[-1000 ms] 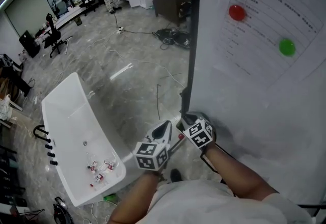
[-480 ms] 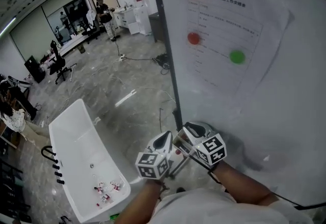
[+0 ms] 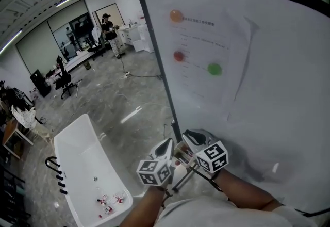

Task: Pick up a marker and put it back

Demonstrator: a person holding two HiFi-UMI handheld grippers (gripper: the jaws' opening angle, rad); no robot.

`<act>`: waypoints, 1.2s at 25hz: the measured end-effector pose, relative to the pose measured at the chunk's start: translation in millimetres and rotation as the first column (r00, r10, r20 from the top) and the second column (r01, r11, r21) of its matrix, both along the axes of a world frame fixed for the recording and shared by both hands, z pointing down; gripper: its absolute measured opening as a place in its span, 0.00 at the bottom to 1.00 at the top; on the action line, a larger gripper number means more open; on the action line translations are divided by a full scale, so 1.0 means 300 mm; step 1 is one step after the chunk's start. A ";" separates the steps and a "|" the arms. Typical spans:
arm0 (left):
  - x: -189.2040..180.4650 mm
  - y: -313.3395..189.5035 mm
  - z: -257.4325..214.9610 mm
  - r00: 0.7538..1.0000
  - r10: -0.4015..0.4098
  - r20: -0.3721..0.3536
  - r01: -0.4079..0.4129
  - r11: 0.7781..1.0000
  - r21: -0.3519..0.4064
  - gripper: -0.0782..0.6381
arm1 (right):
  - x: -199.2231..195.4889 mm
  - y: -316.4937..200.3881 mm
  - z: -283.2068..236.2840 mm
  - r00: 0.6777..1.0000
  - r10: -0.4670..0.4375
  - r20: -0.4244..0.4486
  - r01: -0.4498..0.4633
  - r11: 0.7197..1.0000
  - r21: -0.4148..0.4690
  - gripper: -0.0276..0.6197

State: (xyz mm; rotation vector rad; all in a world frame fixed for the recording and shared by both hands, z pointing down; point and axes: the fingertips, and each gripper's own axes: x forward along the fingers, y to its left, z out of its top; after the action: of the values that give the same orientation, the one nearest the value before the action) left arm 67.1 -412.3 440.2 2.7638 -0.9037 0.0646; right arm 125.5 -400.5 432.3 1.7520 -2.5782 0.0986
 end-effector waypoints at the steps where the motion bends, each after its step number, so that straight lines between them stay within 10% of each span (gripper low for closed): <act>1: 0.003 0.002 -0.005 1.000 -0.002 -0.004 0.002 1.000 0.003 0.11 | 0.000 0.002 -0.002 1.000 -0.002 0.003 0.002 1.000 -0.001 0.14; 30: -0.090 -0.071 0.189 1.000 0.010 0.017 -0.008 0.994 -0.108 0.11 | -0.120 -0.146 0.352 0.969 -0.075 -0.234 0.020 0.972 -0.232 0.14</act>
State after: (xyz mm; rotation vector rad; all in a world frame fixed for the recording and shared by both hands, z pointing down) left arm 40.2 -433.7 497.0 2.6713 -0.8653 0.1359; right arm 89.6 -444.2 538.0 1.5177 -2.3299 0.1630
